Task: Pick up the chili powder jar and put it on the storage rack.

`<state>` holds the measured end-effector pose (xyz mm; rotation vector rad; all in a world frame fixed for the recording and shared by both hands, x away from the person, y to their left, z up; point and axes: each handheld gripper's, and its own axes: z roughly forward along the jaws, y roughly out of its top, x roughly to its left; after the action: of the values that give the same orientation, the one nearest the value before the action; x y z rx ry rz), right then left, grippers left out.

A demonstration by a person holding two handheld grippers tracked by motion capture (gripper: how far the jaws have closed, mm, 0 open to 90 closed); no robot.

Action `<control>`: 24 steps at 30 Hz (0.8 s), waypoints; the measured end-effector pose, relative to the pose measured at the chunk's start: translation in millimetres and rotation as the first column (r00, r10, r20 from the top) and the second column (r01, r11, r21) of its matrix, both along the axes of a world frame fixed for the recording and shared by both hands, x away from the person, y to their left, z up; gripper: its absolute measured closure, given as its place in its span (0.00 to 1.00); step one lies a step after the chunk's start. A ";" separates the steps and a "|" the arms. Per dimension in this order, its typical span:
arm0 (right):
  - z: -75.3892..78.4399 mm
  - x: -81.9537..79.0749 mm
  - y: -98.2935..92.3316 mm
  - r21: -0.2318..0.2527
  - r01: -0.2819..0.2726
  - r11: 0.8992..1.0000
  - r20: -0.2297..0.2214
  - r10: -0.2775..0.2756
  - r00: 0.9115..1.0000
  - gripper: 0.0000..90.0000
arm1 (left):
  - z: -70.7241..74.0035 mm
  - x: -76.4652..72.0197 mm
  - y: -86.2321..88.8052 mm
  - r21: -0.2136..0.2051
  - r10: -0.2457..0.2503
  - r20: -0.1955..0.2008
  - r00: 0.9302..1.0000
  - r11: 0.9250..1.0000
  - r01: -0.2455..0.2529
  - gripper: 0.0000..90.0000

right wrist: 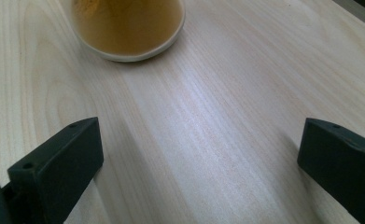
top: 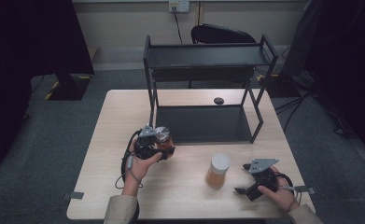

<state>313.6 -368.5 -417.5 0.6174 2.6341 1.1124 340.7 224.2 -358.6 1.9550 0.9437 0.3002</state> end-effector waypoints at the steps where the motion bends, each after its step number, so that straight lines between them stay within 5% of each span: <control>1: 0.0 0.0 0.0 0.000 0.000 1.000 0.000 0.000 1.000 0.00 | 3.3 2.3 -1.3 0.002 -0.005 0.000 1.000 1.000 0.005 0.34; 24: 0.0 0.0 0.0 0.000 0.000 1.000 0.000 0.000 1.000 0.00 | 47.3 29.8 -23.3 0.024 -0.046 0.017 0.999 0.999 0.045 0.34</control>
<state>313.6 -368.5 -417.5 0.6177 2.6344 1.1124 370.5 200.9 -311.3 1.9894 0.8867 0.3037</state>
